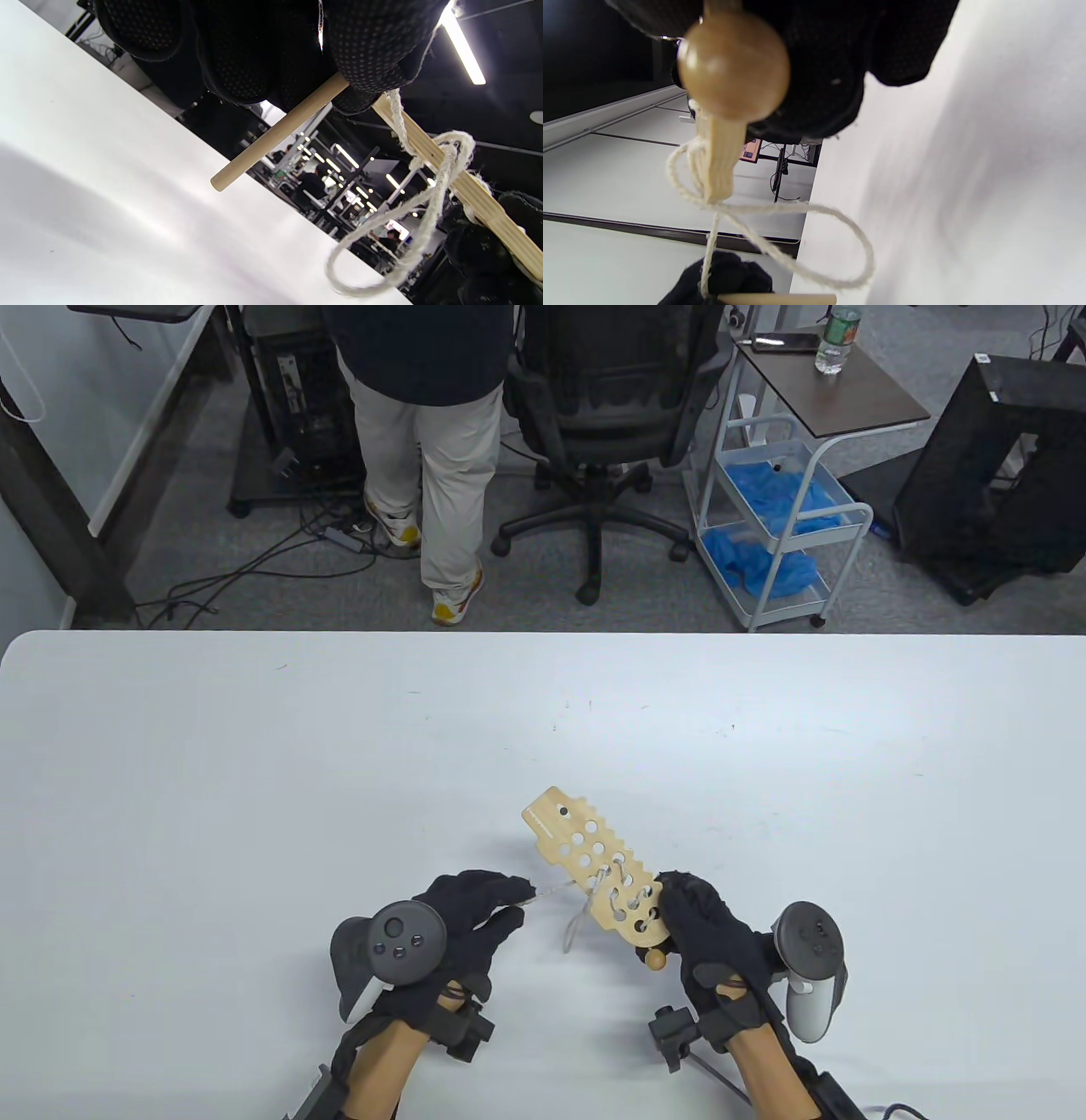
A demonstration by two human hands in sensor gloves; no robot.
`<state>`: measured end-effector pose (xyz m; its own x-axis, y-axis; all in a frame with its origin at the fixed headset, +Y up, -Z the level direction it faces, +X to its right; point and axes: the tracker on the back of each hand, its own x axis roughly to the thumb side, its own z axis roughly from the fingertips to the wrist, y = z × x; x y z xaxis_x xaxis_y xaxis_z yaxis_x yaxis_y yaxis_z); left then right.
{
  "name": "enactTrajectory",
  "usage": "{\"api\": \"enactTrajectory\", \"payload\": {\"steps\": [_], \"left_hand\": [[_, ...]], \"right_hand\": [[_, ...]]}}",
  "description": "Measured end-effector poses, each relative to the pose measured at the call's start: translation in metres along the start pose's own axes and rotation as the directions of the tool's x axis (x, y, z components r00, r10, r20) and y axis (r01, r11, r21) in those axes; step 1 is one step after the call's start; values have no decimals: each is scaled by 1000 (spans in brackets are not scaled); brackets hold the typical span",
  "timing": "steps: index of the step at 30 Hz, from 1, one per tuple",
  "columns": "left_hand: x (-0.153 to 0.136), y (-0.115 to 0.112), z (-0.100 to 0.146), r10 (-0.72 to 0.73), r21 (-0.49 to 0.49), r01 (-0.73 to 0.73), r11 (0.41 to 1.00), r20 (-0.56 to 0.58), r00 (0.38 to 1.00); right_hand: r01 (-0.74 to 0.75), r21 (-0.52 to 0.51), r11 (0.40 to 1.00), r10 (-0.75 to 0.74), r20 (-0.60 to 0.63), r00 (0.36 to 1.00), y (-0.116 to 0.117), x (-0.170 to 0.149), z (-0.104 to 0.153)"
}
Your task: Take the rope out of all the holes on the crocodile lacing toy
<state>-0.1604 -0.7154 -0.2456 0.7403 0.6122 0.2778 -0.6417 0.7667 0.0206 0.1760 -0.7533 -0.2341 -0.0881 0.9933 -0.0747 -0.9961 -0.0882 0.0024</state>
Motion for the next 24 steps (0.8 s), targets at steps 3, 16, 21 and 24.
{"api": "enactTrajectory", "payload": {"steps": [3, 16, 21, 24], "left_hand": [[-5, 2, -1, 2, 16, -2, 1000, -28, 1000], [-22, 12, -4, 11, 63, -5, 998, -101, 995], [-30, 18, -5, 23, 87, -11, 996, -134, 991], [-34, 21, -5, 34, 101, -18, 995, -152, 988]], "right_hand": [[8, -31, 999, -9, -26, 1000, -4, -3, -1], [43, -128, 991, -52, -69, 996, -22, -9, -5], [51, -163, 985, -65, -86, 994, -27, -11, -6], [62, -179, 982, -80, -92, 993, -31, -12, -6]]}}
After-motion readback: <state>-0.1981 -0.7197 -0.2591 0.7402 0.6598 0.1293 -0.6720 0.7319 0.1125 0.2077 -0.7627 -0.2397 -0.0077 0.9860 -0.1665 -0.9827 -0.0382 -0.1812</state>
